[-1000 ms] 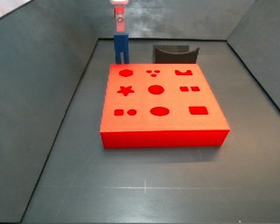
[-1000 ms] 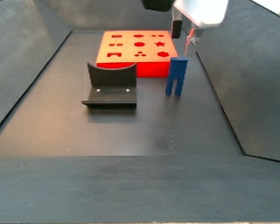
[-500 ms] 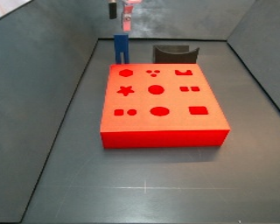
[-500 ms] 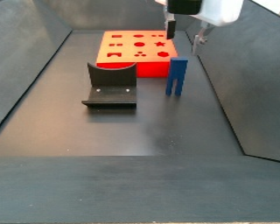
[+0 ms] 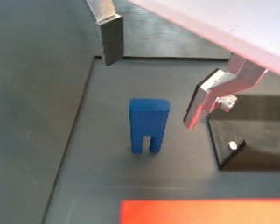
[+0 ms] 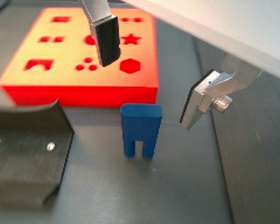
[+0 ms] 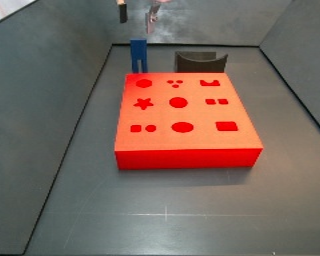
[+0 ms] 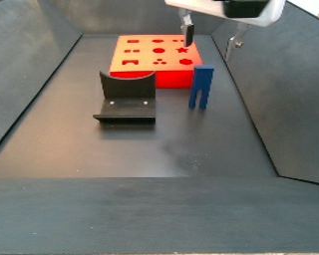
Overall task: Pick up the square-circle object. Move up. Rotate the square-circle object. Move to above the board. Insert the square-circle object.
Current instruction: Rotate the square-circle object.
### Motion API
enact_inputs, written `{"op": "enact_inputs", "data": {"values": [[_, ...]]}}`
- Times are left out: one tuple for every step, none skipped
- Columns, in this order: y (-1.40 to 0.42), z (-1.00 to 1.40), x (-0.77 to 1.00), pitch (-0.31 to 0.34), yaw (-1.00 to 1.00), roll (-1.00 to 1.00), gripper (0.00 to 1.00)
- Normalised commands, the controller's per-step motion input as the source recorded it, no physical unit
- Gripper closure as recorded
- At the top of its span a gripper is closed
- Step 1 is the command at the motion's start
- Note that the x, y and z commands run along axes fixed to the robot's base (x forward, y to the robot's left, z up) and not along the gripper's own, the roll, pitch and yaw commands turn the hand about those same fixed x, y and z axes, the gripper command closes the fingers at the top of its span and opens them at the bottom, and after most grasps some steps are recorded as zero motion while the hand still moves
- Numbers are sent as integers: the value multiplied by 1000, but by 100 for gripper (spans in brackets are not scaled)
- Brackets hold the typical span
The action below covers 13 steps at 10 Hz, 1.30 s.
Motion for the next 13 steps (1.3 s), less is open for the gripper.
{"op": "enact_inputs", "data": {"values": [[-5,-36,40,12,1000,-14,0],[-5,-36,40,13,1000,-15,0],[-5,-36,40,14,1000,-17,0],[-5,-35,40,16,1000,-19,0],[-5,-35,40,19,1000,-23,0],[-5,-35,40,23,1000,-28,0],[-5,-35,40,26,1000,-32,0],[-5,-34,40,32,871,-39,0],[-5,-34,41,31,571,-39,0],[-5,-33,41,31,383,-39,0],[-5,-33,41,31,289,-39,0],[0,-1000,0,31,139,-39,0],[1,-1000,12,15,83,-37,0]]}}
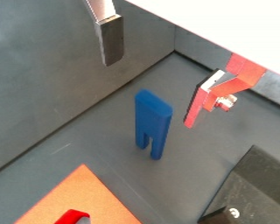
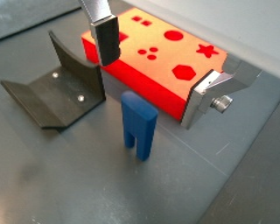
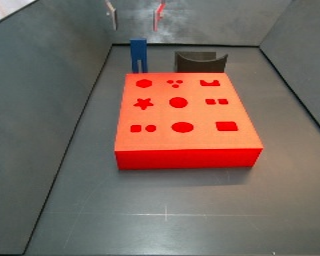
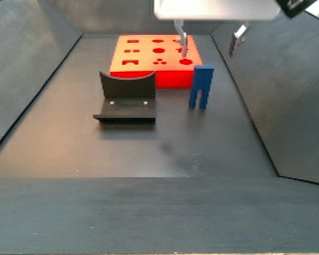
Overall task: Pick up the square-circle object. Move up. Rotate the square-circle object. Move to above the board. Insert the square-circle object.
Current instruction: Rotate the square-circle object, then move to above the board.
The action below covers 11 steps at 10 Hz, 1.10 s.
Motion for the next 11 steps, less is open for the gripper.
{"op": "enact_inputs", "data": {"values": [[2,-1000,26,-11,60,-34,0],[0,-970,31,-24,51,-31,0],[-3,-825,30,-30,48,-29,0],[-4,-676,30,-32,47,-27,0],[-4,-526,32,-31,46,-25,0],[-3,-282,39,-29,45,-23,0],[-3,-191,41,-28,45,-22,0],[0,0,0,-21,45,-21,100],[-95,1000,119,-32,-191,87,100],[-94,1000,109,-3,-180,85,100],[-88,1000,103,21,-152,85,100]]}}
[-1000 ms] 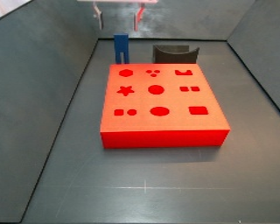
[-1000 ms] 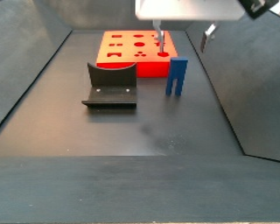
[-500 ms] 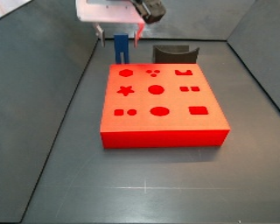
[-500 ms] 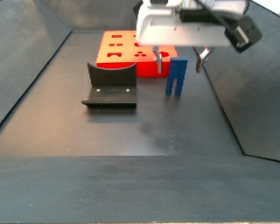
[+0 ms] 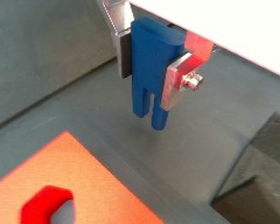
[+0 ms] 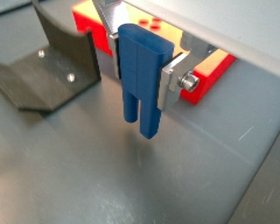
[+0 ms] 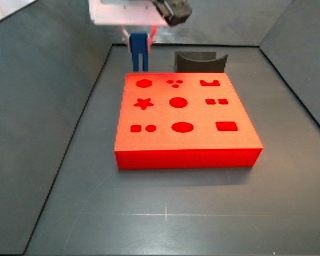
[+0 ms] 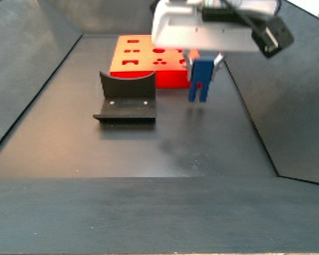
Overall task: Pick up the square-circle object. Move up. Rotate the square-circle object. Move to above the board. Insert the square-circle object.
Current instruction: Move to above the board.
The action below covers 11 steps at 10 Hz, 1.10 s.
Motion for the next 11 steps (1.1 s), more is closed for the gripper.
{"op": "enact_inputs", "data": {"values": [[-81,1000,96,50,-97,81,100],[-80,1000,94,64,-66,79,100],[-75,1000,91,83,-38,75,100],[-72,1000,90,90,-25,71,100],[-70,1000,88,94,-11,67,100],[-68,1000,86,93,-4,65,100],[-65,1000,80,89,9,60,100],[-63,1000,79,88,16,56,100],[-57,1000,75,93,23,50,100],[-55,1000,72,93,27,44,100],[-53,1000,67,92,30,39,100]]}}
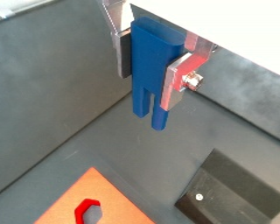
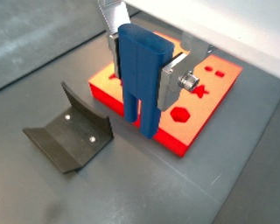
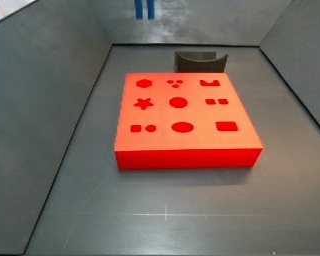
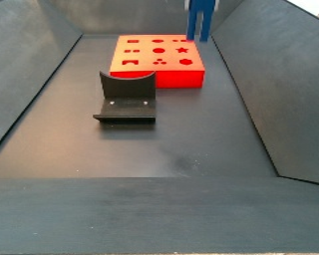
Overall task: Pick up the square-circle object. Move up. Rotate the square-circle object. Move to above the board. Insert the square-circle object.
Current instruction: Move to above the board.
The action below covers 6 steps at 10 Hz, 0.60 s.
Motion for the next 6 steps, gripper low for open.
{"op": "enact_inputs", "data": {"values": [[-50,1000,63,88,31,34,100],[-43,882,51,87,33,29,100],[-30,652,34,88,36,23,100],[-24,479,26,86,37,19,100],[-19,308,19,85,37,15,100],[-1000,196,93,304,89,10,100]]}}
